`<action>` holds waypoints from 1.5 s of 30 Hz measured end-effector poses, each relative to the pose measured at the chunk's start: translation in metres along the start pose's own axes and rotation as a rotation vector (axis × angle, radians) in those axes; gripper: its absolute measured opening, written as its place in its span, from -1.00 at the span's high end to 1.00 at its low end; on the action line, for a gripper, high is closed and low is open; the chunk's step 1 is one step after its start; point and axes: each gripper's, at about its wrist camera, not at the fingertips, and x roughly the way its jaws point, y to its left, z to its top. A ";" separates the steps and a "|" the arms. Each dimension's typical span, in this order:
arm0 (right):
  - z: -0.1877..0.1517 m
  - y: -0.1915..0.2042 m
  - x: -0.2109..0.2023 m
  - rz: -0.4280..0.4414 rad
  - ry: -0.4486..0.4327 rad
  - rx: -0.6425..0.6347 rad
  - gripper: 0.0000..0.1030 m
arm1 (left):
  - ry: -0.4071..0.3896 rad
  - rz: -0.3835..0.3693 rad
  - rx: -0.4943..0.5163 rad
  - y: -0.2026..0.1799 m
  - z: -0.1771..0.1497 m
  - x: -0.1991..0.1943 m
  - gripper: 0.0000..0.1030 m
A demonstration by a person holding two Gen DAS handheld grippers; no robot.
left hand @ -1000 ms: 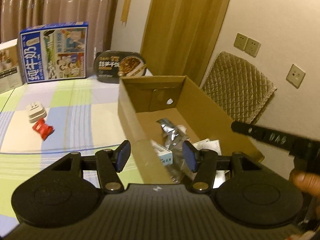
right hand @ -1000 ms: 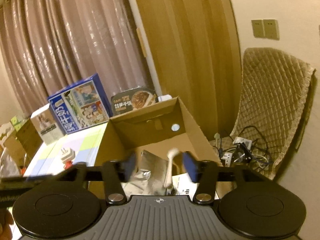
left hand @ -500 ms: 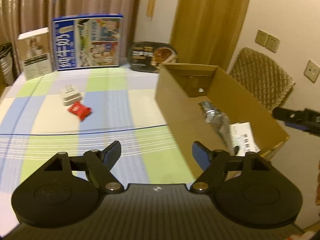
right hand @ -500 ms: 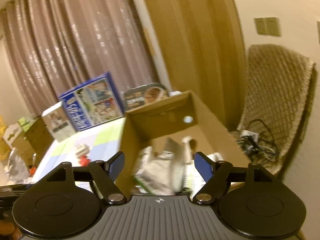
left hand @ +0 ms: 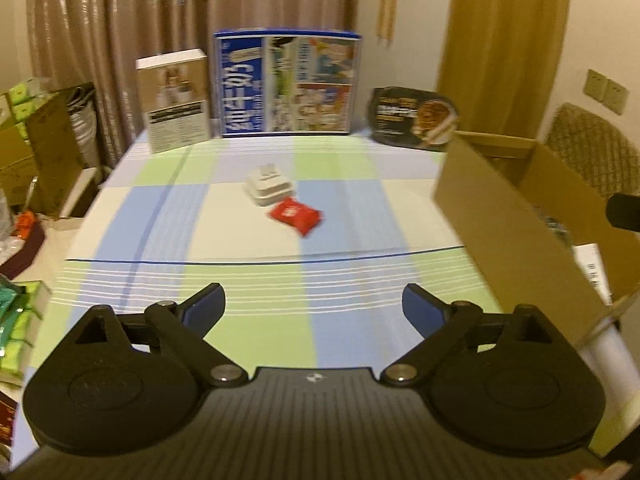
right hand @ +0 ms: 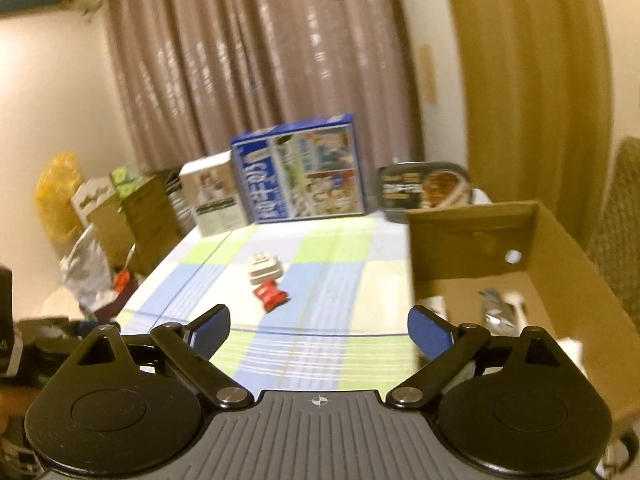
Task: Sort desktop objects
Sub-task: 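Withdraw both open tools back over the table toward the plug and packet, then grasp red candy packet with right tool while left tool grasps white plug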
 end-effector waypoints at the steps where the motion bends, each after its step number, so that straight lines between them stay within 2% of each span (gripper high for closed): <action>1: 0.001 0.006 0.009 0.006 0.009 -0.015 -0.82 | 0.002 0.009 0.001 0.007 0.001 0.002 -0.82; 5: 0.004 0.024 0.046 0.032 0.045 -0.084 -0.84 | 0.006 0.032 0.031 0.032 0.006 0.015 -0.84; 10: 0.008 0.042 0.099 0.066 0.101 -0.179 -0.84 | 0.017 0.052 0.129 0.059 0.014 0.041 -0.84; 15: 0.015 0.054 0.157 0.076 0.154 -0.295 -0.84 | 0.035 0.016 0.205 0.080 0.026 0.074 -0.84; 21: 0.021 0.059 0.229 0.132 0.221 -0.375 -0.80 | -0.013 -0.055 0.272 0.094 0.044 0.112 -0.84; 25: 0.019 0.063 0.268 0.180 0.269 -0.459 -0.54 | -0.026 -0.071 0.369 0.098 0.054 0.141 -0.84; 32: 0.010 0.063 0.319 0.228 0.349 -0.557 -0.27 | -0.014 -0.144 0.487 0.105 0.058 0.182 -0.83; 39: 0.002 0.059 0.350 0.257 0.393 -0.549 -0.12 | 0.013 -0.183 0.564 0.106 0.060 0.210 -0.83; 43: -0.003 0.060 0.362 0.269 0.420 -0.559 0.08 | 0.026 -0.188 0.578 0.106 0.062 0.223 -0.83; 45: -0.004 0.058 0.364 0.272 0.417 -0.553 0.25 | 0.026 -0.199 0.572 0.106 0.062 0.229 -0.83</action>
